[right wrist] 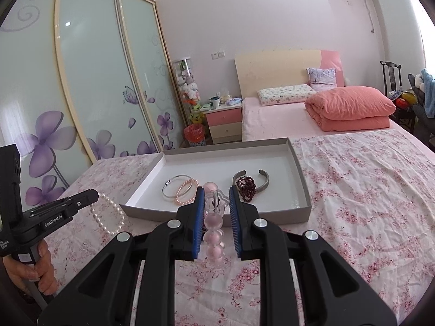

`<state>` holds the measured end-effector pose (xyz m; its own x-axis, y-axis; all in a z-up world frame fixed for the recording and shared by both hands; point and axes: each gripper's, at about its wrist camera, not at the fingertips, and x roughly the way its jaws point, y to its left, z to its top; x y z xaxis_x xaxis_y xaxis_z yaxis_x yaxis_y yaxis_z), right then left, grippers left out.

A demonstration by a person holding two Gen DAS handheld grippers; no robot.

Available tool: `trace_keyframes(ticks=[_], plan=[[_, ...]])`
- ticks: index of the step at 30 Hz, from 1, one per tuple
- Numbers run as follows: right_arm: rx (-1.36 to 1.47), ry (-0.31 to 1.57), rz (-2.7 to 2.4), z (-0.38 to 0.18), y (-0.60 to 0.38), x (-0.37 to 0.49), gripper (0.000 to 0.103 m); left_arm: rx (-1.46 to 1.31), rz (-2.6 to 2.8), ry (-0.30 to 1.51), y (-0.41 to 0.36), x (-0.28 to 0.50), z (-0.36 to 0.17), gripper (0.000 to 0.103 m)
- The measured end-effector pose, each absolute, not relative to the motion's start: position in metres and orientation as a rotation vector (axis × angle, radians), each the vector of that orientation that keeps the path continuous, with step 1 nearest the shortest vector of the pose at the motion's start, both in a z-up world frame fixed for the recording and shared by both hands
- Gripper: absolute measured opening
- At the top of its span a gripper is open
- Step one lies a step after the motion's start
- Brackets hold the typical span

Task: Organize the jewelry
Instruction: 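Carry both bracelets over the grey tray and lower them inside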

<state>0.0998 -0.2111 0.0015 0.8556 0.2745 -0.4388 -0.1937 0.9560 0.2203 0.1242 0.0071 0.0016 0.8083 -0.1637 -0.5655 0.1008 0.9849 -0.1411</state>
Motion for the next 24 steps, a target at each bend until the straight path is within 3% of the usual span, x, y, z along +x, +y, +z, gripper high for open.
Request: trace_keyframes(ticks=[24], plan=[[0.076,0.333,0.129,0.029,-0.195,0.086,0.019,0.035,-0.088,0.487,-0.029,0.111,0.026,0.01]])
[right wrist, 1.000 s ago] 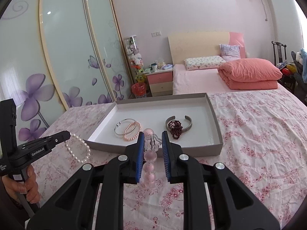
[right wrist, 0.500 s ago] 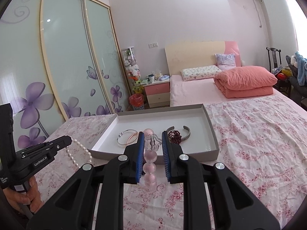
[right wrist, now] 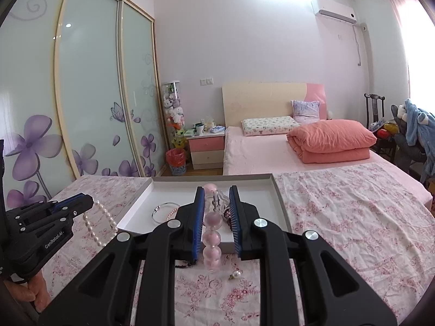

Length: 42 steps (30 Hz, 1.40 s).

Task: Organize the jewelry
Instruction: 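Carry both bracelets over the grey tray and lower them inside, then open both tools and withdraw them from the tray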

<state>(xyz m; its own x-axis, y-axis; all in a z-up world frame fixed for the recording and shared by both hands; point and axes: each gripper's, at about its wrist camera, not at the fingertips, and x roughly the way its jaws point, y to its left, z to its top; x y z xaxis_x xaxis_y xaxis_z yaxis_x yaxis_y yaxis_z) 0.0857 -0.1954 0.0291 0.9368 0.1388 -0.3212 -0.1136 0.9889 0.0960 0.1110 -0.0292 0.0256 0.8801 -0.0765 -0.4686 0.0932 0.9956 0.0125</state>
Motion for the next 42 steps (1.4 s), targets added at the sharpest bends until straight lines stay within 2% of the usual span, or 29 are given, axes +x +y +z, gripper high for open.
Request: trace_keyframes(ticks=[12,19,36,39,40,42], plan=[[0.071,0.308,0.125,0.042,-0.195,0.097,0.019,0.036,-0.088,0.489,-0.03,0.13,0.03,0.01],[0.117,0.331,0.129,0.043,-0.204,0.134,0.019,0.022,-0.098,0.495,-0.031,0.162,0.033,0.01],[0.148,0.495,0.164,0.002,-0.196,0.221,0.02,0.025,-0.108,0.569,-0.051,0.249,-0.001,0.011],[0.177,0.523,0.165,0.0,-0.2,0.224,0.028,0.005,-0.122,0.582,-0.052,0.26,-0.005,0.015],[0.18,0.518,0.163,0.001,-0.202,0.222,0.039,-0.002,-0.124,0.584,-0.052,0.262,-0.005,0.018],[0.171,0.49,0.146,0.004,-0.206,0.216,0.042,-0.024,-0.12,0.58,-0.048,0.265,-0.004,0.023]])
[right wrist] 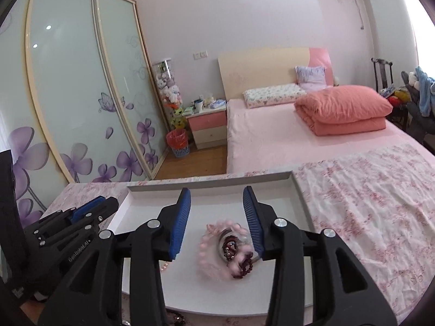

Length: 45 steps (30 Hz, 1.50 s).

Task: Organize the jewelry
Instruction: 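Open both tools and withdraw them from the tray, then grasp the pearl pendant on the bedspread with the left tool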

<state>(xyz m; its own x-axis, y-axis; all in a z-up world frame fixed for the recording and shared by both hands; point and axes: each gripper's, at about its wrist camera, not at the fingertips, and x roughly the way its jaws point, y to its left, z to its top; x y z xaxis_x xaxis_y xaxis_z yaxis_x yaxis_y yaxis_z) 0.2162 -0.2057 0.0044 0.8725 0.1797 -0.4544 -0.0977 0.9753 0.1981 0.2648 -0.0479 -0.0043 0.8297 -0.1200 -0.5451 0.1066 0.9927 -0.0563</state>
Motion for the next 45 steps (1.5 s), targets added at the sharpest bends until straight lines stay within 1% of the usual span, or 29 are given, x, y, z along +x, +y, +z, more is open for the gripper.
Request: trace_keyframes(ticks=[11,17,20,25,27,33,36,38,45], plan=[[0.177,0.485,0.128,0.006,-0.214,0.203,0.042,-0.034,-0.053,0.559,-0.024,0.252,0.005,0.024],[0.157,0.492,0.131,0.007,-0.217,0.186,0.042,-0.026,-0.031,0.552,-0.013,0.226,0.007,0.031],[0.138,0.525,0.141,0.001,-0.221,0.176,0.042,-0.024,-0.028,0.567,-0.007,0.21,0.004,0.036],[0.1,0.648,0.18,-0.022,-0.223,0.163,0.042,-0.016,-0.037,0.603,0.004,0.183,-0.007,0.044],[0.076,0.709,0.205,-0.034,-0.22,0.157,0.042,-0.018,-0.055,0.632,0.008,0.173,-0.012,0.052],[-0.015,0.832,0.225,-0.063,-0.208,0.142,0.041,-0.001,-0.111,0.686,0.009,0.154,-0.028,0.063],[-0.011,0.863,0.213,-0.071,-0.207,0.146,0.037,0.015,-0.134,0.701,0.005,0.148,-0.034,0.066],[-0.006,0.876,0.209,-0.074,-0.206,0.146,0.031,0.022,-0.15,0.711,0.003,0.145,-0.037,0.066],[-0.026,0.887,0.189,-0.081,-0.201,0.148,0.029,0.053,-0.19,0.731,-0.008,0.142,-0.046,0.066]])
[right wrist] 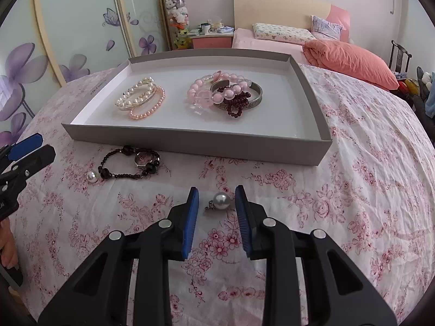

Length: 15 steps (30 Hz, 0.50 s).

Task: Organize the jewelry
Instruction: 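Grasp the pearl pendant on the bedspread with the left tool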

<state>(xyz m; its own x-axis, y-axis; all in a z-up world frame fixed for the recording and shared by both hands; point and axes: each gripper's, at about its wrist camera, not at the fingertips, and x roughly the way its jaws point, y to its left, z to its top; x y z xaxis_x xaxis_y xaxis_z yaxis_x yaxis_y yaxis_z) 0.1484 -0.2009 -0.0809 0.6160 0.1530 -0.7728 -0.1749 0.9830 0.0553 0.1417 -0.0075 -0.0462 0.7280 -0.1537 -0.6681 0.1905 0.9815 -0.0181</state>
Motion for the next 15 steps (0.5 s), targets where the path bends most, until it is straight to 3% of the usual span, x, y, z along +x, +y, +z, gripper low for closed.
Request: trace_keyframes(ticks=[3,12,15], plan=[[-0.043,0.881,0.169,-0.081,-0.2,0.148,0.016,0.062,-0.204,0.74,-0.012,0.142,-0.049,0.066],[-0.025,0.881,0.157,-0.08,-0.208,0.142,0.016,0.14,-0.278,0.793,-0.041,0.143,-0.063,0.066],[-0.026,0.881,0.158,-0.08,-0.209,0.142,0.016,0.151,-0.291,0.829,-0.049,0.15,-0.071,0.057]])
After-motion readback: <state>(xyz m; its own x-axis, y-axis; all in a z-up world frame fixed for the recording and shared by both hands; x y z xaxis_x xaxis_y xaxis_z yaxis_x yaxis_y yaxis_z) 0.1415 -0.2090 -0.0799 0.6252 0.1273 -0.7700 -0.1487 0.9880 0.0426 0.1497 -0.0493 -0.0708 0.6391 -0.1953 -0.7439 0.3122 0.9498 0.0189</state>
